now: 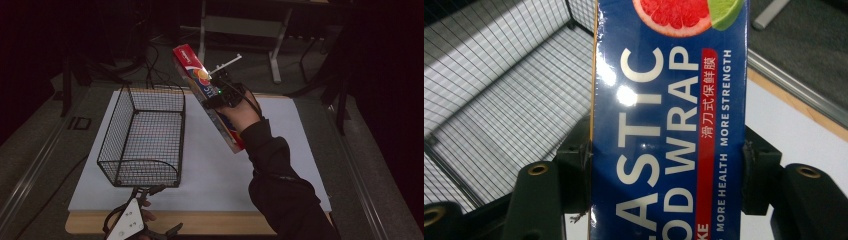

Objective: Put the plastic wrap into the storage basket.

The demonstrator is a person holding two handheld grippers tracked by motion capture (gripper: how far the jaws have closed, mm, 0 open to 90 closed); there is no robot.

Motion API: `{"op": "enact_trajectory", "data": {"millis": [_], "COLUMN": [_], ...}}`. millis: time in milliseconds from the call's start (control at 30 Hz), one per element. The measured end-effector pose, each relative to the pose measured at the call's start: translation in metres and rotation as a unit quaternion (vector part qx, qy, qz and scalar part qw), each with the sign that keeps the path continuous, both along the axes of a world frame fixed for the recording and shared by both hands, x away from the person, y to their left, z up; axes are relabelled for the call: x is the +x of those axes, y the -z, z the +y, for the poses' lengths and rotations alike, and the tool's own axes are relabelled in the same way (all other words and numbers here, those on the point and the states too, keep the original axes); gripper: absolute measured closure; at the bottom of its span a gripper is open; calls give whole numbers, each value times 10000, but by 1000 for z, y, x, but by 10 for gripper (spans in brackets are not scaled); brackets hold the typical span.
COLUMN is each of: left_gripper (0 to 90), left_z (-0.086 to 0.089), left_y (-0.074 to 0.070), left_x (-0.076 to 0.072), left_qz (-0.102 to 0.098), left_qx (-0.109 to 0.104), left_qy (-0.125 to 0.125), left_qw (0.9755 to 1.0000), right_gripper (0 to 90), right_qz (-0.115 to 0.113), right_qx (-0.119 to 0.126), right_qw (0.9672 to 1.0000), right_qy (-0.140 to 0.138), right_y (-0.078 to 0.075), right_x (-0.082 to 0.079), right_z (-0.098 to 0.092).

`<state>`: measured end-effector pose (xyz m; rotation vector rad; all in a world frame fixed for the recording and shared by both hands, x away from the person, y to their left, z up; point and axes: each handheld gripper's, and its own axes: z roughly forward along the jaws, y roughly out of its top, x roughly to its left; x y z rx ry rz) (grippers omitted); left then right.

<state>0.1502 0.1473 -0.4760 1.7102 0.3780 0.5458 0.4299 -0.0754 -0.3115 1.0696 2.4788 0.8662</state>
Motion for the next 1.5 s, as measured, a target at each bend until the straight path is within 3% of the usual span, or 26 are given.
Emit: {"op": "enact_trajectory", "data": {"millis": [33,67,100,333,500,833,1000,1133,1300,1500], "left_gripper": [1,1,1,1,1,1,1,1,1,1], "left_z": [0,0,0,2,3,5,4,5,5,5], "left_y": [0,0,0,-1,-1,-1,-1,-1,-1,-1], "left_x": [0,0,0,0,0,-1,-1,-1,-2,-2], "left_qz": [3,5,12,-11,-28,-57,-80,-74,-79,-47], "left_qx": [-5,-7,-28,-33,-40,-35,-4,-4,-39,-31], "left_qy": [5,1,1,-8,14,45,58,61,111,145], "left_qw": [10000,10000,10000,10000,10000,10000,10000,10000,9999,9999], "right_gripper": [396,396,396,396,396,396,396,396,397,396], "right_qz": [-196,-196,-359,-564,-553,-886,-884,-881,-891,-694], "right_qx": [20,20,88,536,853,1385,1565,1571,1650,1759], "right_qw": [9998,9998,9993,9969,9946,9852,9823,9822,9812,9814], "right_qy": [11,11,4,-105,-204,-478,-534,-531,-447,-321], "right_y": [-3,-3,-5,-14,-18,-16,-7,4,24,51], "right_x": [-3,-3,-7,-13,-16,-26,-26,-25,-25,-21], "right_z": [7,7,14,37,61,104,119,133,147,154]}}
